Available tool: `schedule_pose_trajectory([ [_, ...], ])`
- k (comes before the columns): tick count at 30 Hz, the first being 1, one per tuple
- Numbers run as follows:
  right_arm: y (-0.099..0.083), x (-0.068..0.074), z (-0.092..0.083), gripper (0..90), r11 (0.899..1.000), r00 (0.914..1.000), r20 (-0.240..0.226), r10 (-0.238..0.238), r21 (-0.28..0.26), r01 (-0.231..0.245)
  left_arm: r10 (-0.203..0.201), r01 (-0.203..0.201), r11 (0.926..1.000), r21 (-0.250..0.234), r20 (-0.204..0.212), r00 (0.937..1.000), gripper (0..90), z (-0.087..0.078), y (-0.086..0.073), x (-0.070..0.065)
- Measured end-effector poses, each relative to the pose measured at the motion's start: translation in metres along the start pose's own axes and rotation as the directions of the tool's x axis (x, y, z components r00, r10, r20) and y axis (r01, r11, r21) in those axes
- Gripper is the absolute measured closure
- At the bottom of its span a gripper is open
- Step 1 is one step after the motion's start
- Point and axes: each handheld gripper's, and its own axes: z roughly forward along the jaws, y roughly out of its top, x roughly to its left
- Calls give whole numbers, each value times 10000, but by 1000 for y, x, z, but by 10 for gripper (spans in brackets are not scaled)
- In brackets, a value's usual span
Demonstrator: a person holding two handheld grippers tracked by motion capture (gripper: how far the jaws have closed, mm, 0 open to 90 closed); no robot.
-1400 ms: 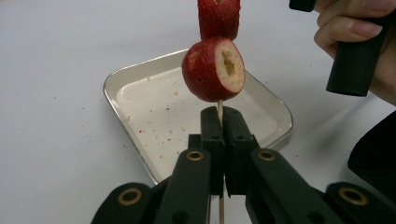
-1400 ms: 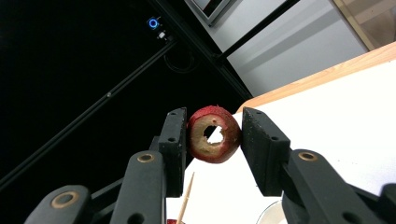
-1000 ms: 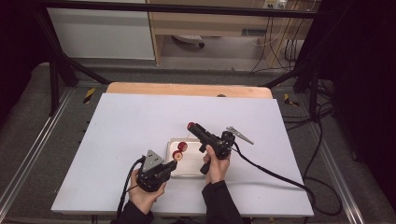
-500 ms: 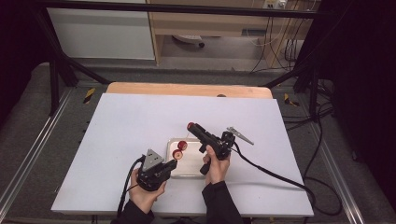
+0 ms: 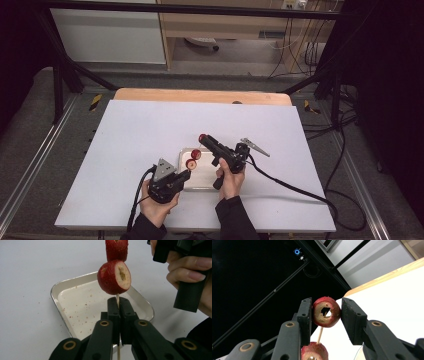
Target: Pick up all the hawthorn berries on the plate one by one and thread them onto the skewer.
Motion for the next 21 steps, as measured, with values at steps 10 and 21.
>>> schedule_pose_trajectory([
  [10, -4, 1, -1, 622, 9999, 10000, -49, 63, 114, -63, -189, 189, 9998, -110, 4, 9998, 883, 4, 1, 1],
  [21, -10, 1, -2, 620, 9986, 9998, 91, -171, 510, 166, -43, 43, 10000, 11, 10, 10000, 883, 8, 1, 4],
])
